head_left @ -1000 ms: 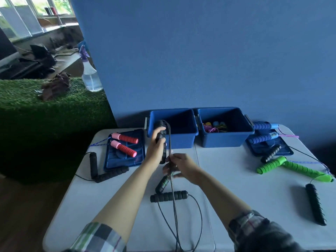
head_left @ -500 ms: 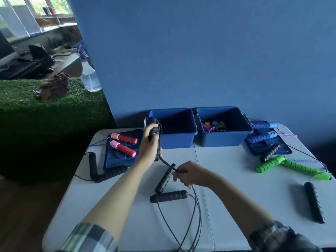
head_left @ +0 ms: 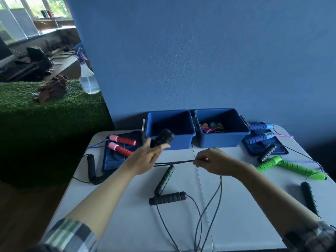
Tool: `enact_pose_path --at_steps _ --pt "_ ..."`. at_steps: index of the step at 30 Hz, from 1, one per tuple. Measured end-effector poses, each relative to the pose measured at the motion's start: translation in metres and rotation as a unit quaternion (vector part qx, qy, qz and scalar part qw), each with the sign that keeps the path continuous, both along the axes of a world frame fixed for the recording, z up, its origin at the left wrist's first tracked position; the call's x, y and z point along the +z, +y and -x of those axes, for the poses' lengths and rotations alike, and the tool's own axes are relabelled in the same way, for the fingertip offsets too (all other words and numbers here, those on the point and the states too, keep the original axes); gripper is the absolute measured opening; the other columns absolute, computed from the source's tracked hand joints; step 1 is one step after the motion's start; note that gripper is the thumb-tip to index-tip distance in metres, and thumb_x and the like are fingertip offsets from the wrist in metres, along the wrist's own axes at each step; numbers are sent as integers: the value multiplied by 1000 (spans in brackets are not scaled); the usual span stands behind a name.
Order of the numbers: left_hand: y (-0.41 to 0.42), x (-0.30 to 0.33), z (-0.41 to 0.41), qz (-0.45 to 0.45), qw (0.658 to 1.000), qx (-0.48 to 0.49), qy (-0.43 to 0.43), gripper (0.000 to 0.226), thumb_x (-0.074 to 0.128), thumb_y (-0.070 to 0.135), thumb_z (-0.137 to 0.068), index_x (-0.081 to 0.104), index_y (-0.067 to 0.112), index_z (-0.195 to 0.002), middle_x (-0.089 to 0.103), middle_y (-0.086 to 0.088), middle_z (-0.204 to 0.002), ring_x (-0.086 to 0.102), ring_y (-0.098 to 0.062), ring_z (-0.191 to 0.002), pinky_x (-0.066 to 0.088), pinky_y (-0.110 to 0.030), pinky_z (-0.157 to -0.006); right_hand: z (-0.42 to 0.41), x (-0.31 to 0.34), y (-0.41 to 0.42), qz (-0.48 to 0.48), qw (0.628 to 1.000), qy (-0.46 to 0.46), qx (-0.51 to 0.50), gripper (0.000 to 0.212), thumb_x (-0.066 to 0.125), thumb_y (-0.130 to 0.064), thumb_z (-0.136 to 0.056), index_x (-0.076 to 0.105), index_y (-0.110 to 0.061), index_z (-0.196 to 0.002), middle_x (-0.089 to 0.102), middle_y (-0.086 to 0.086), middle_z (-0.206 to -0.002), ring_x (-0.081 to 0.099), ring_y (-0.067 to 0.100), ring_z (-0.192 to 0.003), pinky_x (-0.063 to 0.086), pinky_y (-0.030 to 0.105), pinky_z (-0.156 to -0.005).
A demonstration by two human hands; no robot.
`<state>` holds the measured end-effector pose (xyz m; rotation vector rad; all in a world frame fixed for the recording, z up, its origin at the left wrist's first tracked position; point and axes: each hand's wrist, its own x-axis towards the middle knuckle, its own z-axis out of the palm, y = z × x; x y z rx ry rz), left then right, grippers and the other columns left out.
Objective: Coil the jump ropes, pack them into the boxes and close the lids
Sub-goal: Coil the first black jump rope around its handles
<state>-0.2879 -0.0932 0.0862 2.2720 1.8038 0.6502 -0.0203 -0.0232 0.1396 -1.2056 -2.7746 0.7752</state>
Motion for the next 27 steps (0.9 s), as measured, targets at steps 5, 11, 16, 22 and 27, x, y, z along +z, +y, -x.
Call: enact_pose_path --at_steps 5,11,16,22,27 --pt "-5 -13 -15 4 991 -94 100 52 5 59 -95 7 46 -146 47 -15 -107 49 -23 -57 47 -37 -57 -6 8 7 -50 997 46 23 14 54 -30 -94 65 -22 -91 58 -14 -78 55 10 -76 44 22 -68" --pt "-17 -19 -36 68 985 -124 99 83 14 67 -91 4 11 -151 43 -20 -143 58 -34 -112 47 -38 -92 -2 9 21 -39 994 96 43 14 57 -22 -93 65 -12 -98 60 -7 -88 51 -1 -71 36 2 -66" --pt "-27 -2 -59 110 985 -134 10 71 40 43 -99 6 7 -149 49 -18 -134 56 -34 -106 41 -30 -86 0 -8 30 48 987 154 0 9 61 -14 -90 68 -11 -95 61 -12 -80 53 -15 -69 38 2 -66" --pt "-30 4 -72 84 986 -117 -83 75 48 46 -95 4 21 -151 29 -11 -153 41 -24 -132 34 -30 -106 -3 -44 35 277 912 292 -85 21 57 0 -88 69 -5 -104 73 7 -92 66 15 -78 50 30 -74" --pt "-24 -4 -67 55 989 -74 -116 66 41 53 -93 13 34 -151 45 -6 -128 54 -24 -109 45 -39 -93 4 -70 19 460 782 377 -186 16 55 7 -83 70 0 -79 67 14 -79 62 20 -72 51 39 -83"
